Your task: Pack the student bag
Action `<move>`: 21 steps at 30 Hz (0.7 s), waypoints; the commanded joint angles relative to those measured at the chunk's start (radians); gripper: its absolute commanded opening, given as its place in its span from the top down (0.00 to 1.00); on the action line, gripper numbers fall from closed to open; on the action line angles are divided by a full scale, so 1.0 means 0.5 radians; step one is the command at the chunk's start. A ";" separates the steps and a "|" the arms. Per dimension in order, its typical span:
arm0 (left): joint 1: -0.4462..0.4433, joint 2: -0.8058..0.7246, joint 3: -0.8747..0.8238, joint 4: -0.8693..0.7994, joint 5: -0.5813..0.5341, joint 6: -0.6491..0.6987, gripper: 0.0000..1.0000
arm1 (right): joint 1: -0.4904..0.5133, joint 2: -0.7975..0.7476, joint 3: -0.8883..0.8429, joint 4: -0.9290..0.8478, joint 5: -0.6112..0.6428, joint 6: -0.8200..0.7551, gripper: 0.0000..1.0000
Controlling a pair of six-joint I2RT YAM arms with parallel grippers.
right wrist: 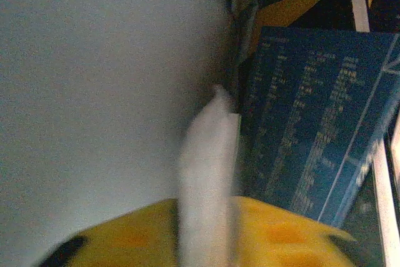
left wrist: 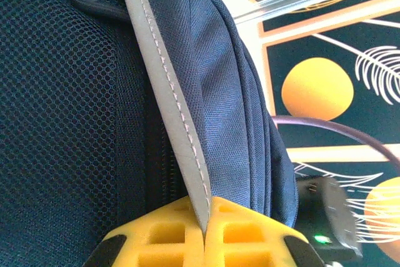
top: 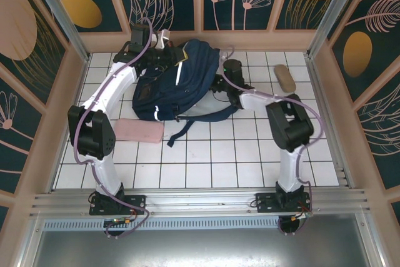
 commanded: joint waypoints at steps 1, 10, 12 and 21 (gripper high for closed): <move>0.056 -0.157 0.024 0.332 0.138 -0.091 1.00 | 0.047 0.169 0.231 -0.082 0.052 0.052 0.44; 0.147 -0.209 -0.075 0.426 0.154 -0.182 1.00 | 0.029 -0.114 0.149 -0.713 0.473 -0.395 0.14; 0.146 -0.209 -0.072 0.431 0.154 -0.186 1.00 | 0.035 -0.159 0.145 -0.814 0.540 -0.470 0.13; 0.149 -0.189 -0.063 0.440 0.158 -0.193 1.00 | 0.008 -0.231 0.157 -1.069 0.652 -0.598 0.13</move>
